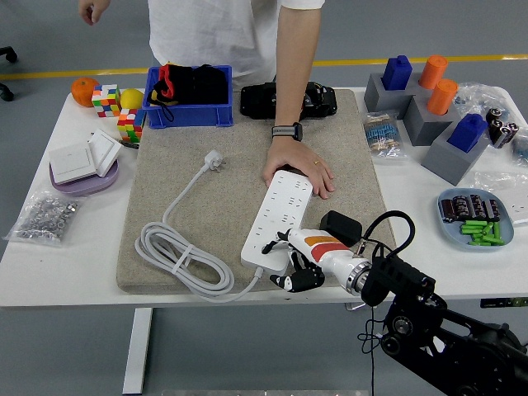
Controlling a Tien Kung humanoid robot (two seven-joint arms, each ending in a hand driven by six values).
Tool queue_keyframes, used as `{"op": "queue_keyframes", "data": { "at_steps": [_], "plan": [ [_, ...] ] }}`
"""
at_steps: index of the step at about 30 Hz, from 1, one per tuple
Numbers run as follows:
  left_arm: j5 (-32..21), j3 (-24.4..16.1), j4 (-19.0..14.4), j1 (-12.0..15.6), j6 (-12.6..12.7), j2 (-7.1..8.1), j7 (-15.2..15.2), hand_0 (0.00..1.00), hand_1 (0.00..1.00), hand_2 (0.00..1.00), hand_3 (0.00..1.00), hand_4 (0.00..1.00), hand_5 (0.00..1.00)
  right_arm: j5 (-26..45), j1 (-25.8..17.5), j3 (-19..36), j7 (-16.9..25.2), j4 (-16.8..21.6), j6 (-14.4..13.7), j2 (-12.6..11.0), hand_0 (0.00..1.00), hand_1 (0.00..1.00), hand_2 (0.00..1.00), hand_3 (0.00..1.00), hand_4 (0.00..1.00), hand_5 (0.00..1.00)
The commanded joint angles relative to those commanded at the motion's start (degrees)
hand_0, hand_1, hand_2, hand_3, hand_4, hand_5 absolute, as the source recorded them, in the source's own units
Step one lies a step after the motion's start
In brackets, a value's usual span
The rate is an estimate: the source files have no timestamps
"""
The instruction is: Press the white button,pick up the black plug,place it near the board,insert it into the board
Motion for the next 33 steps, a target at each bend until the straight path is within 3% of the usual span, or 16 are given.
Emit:
{"op": "queue_keyframes", "data": {
  "at_steps": [11,17,18,23,24,29,30,33],
  "plan": [
    [0.1,-0.4,0.0,0.2,0.0,-0.05,0.0,0.708,0.666,0.585,0.682,0.665,0.274,0.5,-1.1,2.4,-0.2,4.6,0.1,-0.2,0.079,0.072,0.138,0.677,0.776,0.232],
    [0.1,-0.4,0.0,0.1,0.0,-0.14,-0.1,0.708,0.666,0.585,0.681,0.665,0.273,1.0,-2.2,5.4,1.6,4.6,-1.6,-0.1,0.080,0.073,0.140,0.676,0.776,0.232],
    [0.2,-0.5,0.0,0.1,0.0,-0.16,-0.1,0.708,0.666,0.584,0.682,0.665,0.274,1.6,-2.4,5.8,2.1,4.3,-2.0,-0.1,0.256,0.216,0.234,0.679,0.768,0.230],
    [0.1,-0.7,0.0,0.1,0.1,-0.24,-0.1,0.708,0.666,0.584,0.682,0.665,0.274,3.3,-3.8,8.5,5.4,3.6,-5.3,-0.6,0.256,0.216,0.234,0.679,0.768,0.230],
    [0.2,-0.7,0.0,0.1,0.1,-0.25,-0.1,0.708,0.666,0.584,0.681,0.664,0.273,3.3,-4.0,8.8,5.8,3.6,-5.7,-0.7,0.503,0.505,0.506,0.662,0.819,0.209],
    [0.2,-0.8,0.0,0.2,0.1,-0.31,-0.1,0.708,0.666,0.584,0.681,0.664,0.273,3.8,-5.2,10.9,8.9,3.8,-7.9,-0.7,0.503,0.505,0.506,0.662,0.819,0.209],
    [0.2,-0.8,0.0,0.2,0.1,-0.32,-0.1,0.708,0.666,0.584,0.682,0.665,0.273,4.1,-5.6,11.5,9.4,3.7,-8.4,-0.7,0.689,0.652,0.648,0.669,0.848,0.208],
    [0.0,-0.7,0.0,0.2,0.1,-0.36,-0.1,0.708,0.666,0.584,0.682,0.665,0.273,5.0,-6.2,12.3,10.8,3.5,-9.6,-0.7,0.689,0.652,0.648,0.669,0.848,0.208]
  ]
}}
